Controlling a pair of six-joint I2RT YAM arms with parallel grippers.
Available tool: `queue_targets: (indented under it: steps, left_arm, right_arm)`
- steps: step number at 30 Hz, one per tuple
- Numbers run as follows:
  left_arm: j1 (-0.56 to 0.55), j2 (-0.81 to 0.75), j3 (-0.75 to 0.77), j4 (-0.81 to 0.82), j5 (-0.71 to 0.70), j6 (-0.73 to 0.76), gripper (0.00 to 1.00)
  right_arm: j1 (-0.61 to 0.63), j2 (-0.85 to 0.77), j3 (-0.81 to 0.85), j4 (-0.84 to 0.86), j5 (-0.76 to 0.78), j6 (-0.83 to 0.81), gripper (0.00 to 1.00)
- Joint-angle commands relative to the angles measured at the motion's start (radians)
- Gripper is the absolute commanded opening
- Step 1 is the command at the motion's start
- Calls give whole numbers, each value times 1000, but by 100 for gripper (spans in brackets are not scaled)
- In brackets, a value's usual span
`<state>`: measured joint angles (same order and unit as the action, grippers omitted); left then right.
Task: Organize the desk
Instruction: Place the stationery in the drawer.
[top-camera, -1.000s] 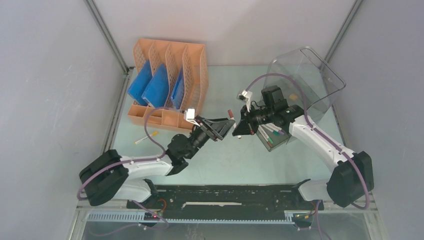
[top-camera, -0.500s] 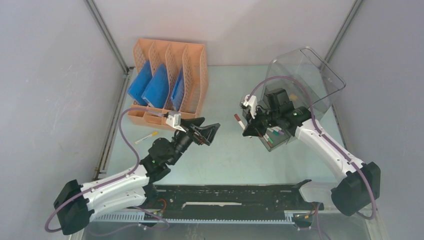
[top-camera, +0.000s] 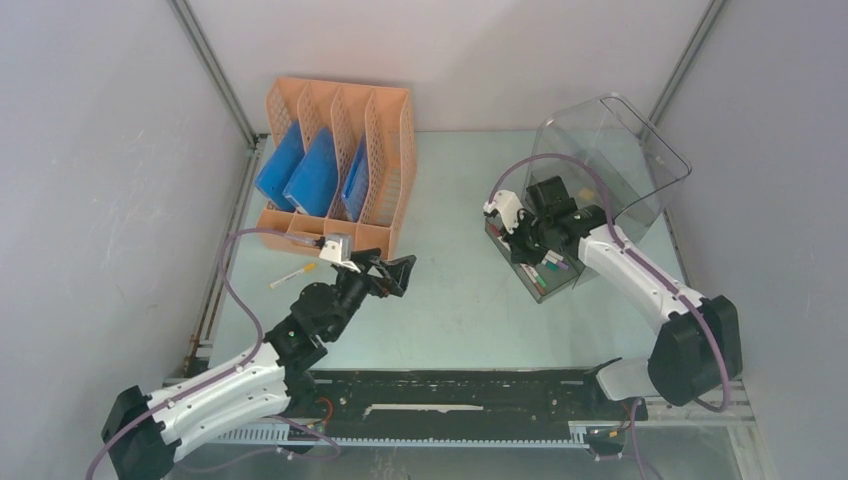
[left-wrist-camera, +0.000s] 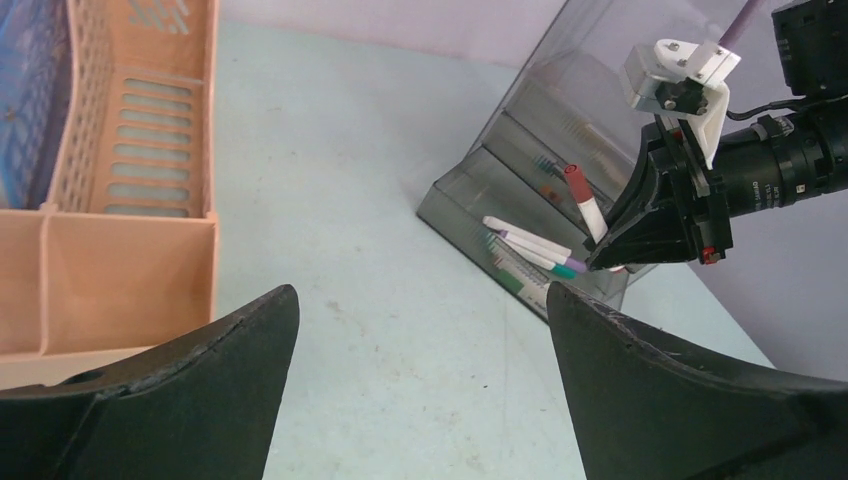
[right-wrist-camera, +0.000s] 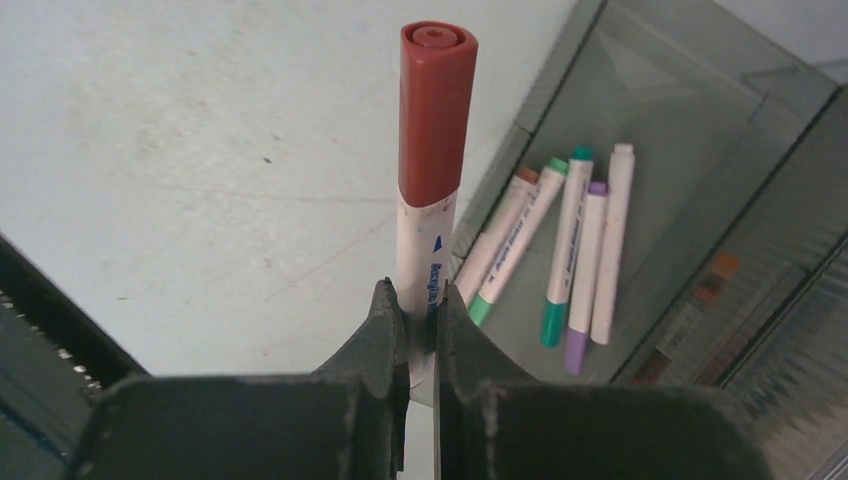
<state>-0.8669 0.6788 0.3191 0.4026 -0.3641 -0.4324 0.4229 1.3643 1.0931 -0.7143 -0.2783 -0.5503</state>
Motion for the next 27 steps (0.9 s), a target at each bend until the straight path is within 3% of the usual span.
queue_targets:
  steps: [1, 15, 18, 24, 27]
  left_arm:
    - [14, -37, -10, -31, -68, 23, 100]
    - [57, -65, -73, -95, -122, -50, 100]
    - [67, -70, -89, -93, -128, -67, 100]
    - [101, -59, -118, -83, -125, -111, 100]
    - [135, -49, -121, -98, -100, -139, 100]
  right_arm:
    - [-22, 40, 39, 5, 112, -9, 2]
    - [-57, 181, 38, -7, 251, -11, 14]
    - [-61, 199, 39, -10, 264, -10, 21]
    - [-69, 199, 58, -37, 241, 0, 46]
    - [-72, 168, 58, -36, 219, 2, 51]
